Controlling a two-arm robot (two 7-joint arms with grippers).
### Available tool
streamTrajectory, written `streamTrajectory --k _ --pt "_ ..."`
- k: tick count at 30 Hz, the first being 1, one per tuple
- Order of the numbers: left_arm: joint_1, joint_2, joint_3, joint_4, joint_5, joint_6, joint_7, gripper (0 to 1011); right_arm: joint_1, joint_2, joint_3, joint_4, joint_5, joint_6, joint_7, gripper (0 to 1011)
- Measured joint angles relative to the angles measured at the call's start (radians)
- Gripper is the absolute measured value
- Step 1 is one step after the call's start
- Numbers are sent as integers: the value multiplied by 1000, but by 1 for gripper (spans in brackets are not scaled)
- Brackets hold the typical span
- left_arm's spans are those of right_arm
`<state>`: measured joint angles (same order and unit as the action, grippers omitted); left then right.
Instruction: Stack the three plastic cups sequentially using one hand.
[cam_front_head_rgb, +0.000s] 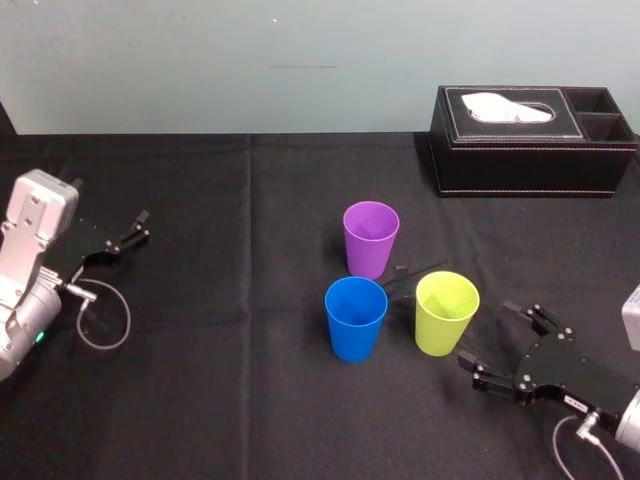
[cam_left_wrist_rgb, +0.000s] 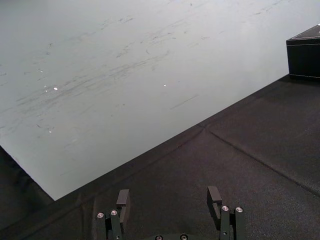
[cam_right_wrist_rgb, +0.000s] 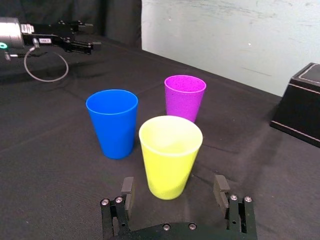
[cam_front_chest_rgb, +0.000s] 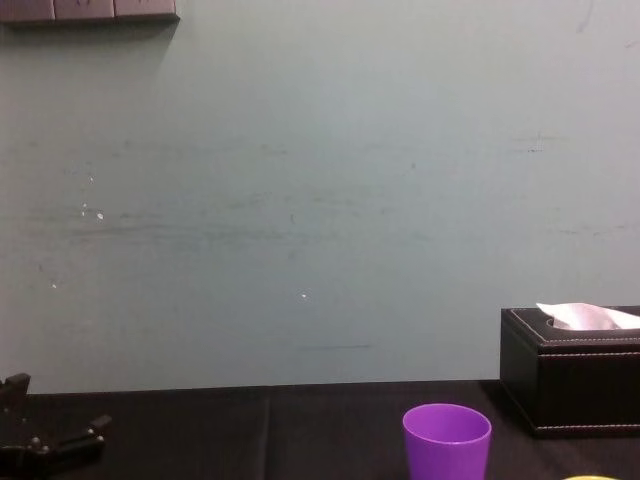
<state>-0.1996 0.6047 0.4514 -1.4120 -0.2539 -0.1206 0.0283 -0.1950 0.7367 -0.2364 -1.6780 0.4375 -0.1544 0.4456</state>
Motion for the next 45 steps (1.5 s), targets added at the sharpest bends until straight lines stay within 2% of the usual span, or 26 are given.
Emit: streamTrajectory --k 11,20,36,45 --pt "0 0 0 0 0 0 0 1011 47 -41 -7 29 -2 33 47 1003" --pt "0 0 0 0 0 0 0 1011 95 -75 -10 59 21 73 88 1003" --pt "0 0 0 0 0 0 0 1011 182 -136 -55 113 -7 107 78 1003" --pt "0 0 0 0 0 0 0 1011 191 -144 -61 118 -12 115 71 1003"
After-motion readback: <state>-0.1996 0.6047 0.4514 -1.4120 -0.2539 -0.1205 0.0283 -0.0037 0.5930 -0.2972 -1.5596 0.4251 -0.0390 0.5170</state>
